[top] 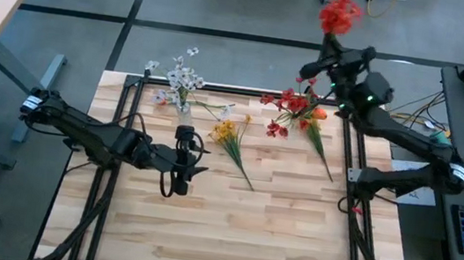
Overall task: Sort flowers into vase by color
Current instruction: Put the red flowers into the right transparent flower vase
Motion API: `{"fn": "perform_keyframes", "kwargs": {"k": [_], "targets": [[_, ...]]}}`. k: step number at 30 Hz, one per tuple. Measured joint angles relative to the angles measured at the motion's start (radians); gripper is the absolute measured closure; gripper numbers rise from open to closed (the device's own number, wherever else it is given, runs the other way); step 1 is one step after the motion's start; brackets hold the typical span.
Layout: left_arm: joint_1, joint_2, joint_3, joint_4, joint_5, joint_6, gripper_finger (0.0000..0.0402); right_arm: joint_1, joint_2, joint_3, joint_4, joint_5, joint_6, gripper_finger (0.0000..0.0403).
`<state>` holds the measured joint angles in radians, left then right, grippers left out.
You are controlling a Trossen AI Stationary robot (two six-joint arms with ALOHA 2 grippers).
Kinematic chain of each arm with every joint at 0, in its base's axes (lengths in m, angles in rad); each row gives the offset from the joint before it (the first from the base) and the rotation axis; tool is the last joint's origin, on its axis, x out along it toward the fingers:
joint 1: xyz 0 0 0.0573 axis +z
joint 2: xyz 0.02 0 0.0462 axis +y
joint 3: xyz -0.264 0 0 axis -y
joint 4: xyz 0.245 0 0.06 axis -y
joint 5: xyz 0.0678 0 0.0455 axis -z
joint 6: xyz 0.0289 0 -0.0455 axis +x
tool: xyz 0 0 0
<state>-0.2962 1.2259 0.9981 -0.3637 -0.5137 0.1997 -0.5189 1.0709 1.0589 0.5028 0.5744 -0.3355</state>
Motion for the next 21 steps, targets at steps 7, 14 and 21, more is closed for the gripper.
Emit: {"fn": "perform_keyframes", "kwargs": {"k": [7,14,21], "targets": [[0.000,0.000,-0.002,-0.004,0.000,-0.010,0.0203,-0.209,-0.158,-0.175,-0.067,-0.389,0.242,0.0385],[0.000,0.002,-0.002,0.009,0.000,-0.031,0.0203,-0.253,-0.230,-0.346,-0.012,-0.542,0.314,0.0385],[0.000,0.002,-0.004,0.002,0.001,-0.064,0.0203,-0.253,-0.260,-0.492,0.139,-0.618,0.362,0.0385]]}}
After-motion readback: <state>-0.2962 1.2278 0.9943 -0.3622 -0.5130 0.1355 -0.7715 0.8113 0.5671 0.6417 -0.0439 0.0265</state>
